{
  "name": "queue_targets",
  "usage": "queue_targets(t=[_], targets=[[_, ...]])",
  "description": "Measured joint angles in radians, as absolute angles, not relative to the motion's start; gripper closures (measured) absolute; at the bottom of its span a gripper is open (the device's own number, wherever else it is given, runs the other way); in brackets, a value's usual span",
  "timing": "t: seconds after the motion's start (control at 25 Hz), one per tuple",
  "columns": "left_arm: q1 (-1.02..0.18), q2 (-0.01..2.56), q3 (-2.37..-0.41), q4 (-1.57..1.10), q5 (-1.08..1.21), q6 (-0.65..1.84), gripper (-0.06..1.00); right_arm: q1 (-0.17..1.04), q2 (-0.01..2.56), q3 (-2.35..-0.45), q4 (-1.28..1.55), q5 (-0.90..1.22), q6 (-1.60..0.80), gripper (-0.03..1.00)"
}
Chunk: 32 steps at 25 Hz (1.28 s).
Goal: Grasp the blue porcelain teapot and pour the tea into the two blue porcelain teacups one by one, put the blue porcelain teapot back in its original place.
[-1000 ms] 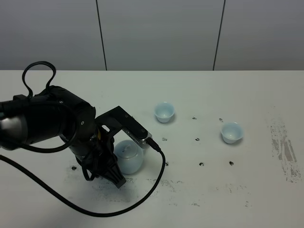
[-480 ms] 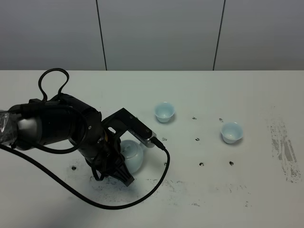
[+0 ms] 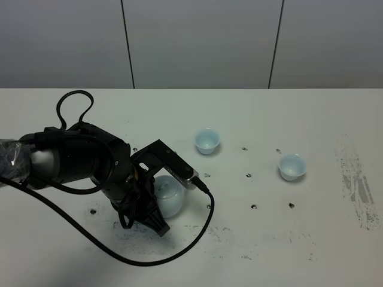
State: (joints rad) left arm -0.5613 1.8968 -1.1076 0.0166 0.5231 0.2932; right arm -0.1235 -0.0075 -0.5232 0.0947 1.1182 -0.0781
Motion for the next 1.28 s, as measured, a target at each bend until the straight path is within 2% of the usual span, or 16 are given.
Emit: queue_targets(t=[0.64,0.76,1.16,1.28], targets=[[-0.588,1.754,-1.148,0.013,0.532,0.329,0.82,-0.123,-0.008,-0.523,0.095,1.118,-0.077,0.76],[-0.61,1.796,-1.278,0.017,0.575,0.387,0.82,-0.123,-0.008,-0.523,0.095,1.118,-0.077,0.76],[-0.639,2.211,-2.053,0.017,0.824,0.717,0.82,-0.123,-0.008,-0.523,0.095,1.118,-0.076,0.76],[-0.645,2.31,-2.204,0.016,0.87,0.839,0.82,-0.123,-0.008,-0.523,0.095,1.118,-0.076,0.76]])
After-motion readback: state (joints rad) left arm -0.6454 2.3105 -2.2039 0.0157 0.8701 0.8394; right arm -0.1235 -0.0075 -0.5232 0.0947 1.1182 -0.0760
